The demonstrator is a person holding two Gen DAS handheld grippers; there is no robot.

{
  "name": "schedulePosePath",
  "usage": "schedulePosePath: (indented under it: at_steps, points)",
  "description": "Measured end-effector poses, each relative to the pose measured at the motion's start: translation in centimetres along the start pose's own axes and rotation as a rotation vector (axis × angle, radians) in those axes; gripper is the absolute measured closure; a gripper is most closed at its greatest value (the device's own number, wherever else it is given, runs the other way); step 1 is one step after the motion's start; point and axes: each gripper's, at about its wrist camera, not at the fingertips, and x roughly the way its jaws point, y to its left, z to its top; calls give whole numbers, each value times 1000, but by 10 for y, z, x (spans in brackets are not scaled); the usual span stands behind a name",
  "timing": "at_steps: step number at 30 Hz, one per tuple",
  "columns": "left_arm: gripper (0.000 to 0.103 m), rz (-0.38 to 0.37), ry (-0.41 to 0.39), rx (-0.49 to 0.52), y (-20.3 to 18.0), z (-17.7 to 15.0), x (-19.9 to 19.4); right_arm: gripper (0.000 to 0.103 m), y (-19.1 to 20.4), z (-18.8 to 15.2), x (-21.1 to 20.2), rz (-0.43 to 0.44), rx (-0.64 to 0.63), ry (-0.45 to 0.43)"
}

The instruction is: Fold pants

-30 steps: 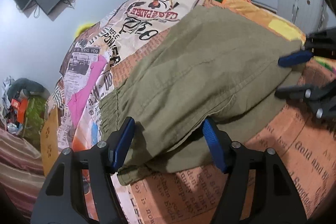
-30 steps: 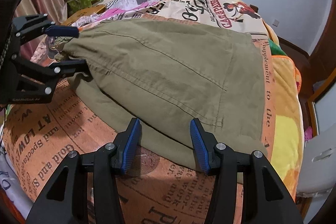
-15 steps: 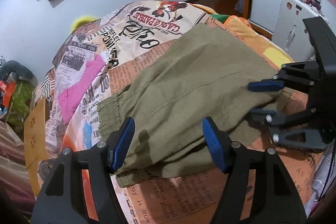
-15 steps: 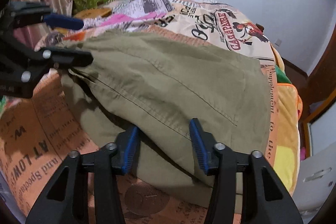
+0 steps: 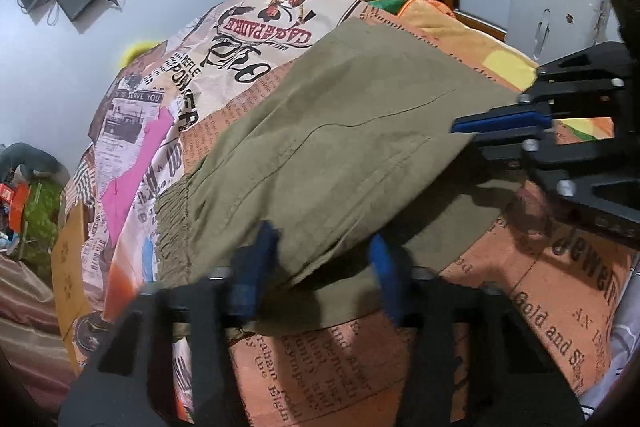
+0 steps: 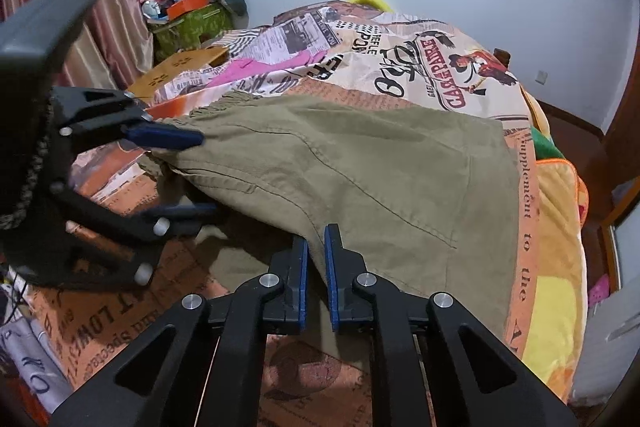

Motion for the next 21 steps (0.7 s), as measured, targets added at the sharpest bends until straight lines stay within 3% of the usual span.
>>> schedulePosePath:
  at_steps: [2, 4, 15, 21]
  points:
    - [76, -2, -8, 1, 1, -2, -2, 97, 2, -1, -2, 5, -13, 2]
    - [77, -19, -14, 1, 2, -6, -6, 97, 5, -3, -3, 12, -23, 7]
    - [77, -99, 37, -52, 0, -22, 9, 96, 12, -20, 5, 16, -33, 61]
    - [74, -111, 37, -91, 4, -29, 1, 86, 8, -28, 1, 29, -3, 94]
